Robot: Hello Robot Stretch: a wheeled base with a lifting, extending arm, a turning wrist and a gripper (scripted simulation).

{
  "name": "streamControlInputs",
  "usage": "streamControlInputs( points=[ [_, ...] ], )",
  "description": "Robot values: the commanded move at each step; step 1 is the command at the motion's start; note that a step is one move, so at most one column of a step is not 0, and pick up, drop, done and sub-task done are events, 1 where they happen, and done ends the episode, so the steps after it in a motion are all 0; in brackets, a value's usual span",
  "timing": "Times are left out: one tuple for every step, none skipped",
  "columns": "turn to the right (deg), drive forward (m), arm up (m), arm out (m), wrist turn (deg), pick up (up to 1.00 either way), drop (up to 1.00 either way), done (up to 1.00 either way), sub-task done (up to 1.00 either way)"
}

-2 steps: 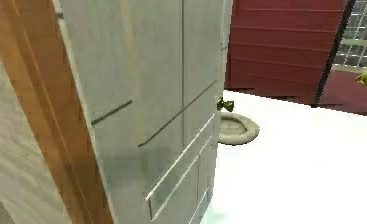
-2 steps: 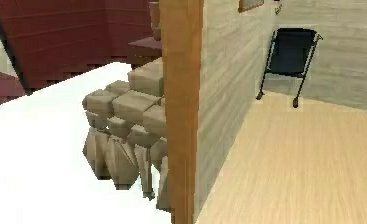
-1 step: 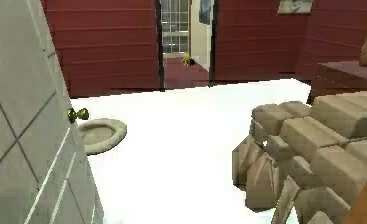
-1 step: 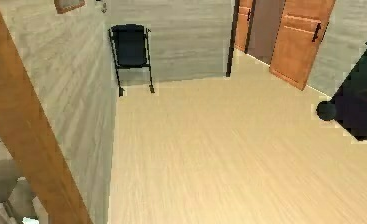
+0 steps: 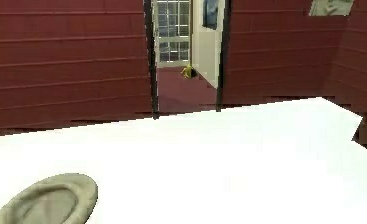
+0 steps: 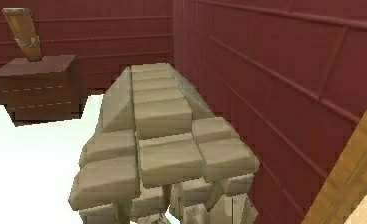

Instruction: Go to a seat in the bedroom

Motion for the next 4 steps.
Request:
streamControlInputs(
  points=[
    [0.0, 0.3, 0.0, 0.0, 0.0, 0.0, 0.0, 0.0, 0.0],
    [0.0, 1.0, 0.0, 0.0, 0.0, 0.0, 0.0, 0.0, 0.0],
    [-3.0, 0.0, 0.0, 0.0, 0.0, 0.0, 0.0, 0.0, 0.0],
    [0.0, 1.0, 0.0, 0.0, 0.0, 0.0, 0.0, 0.0, 0.0]
  ],
)
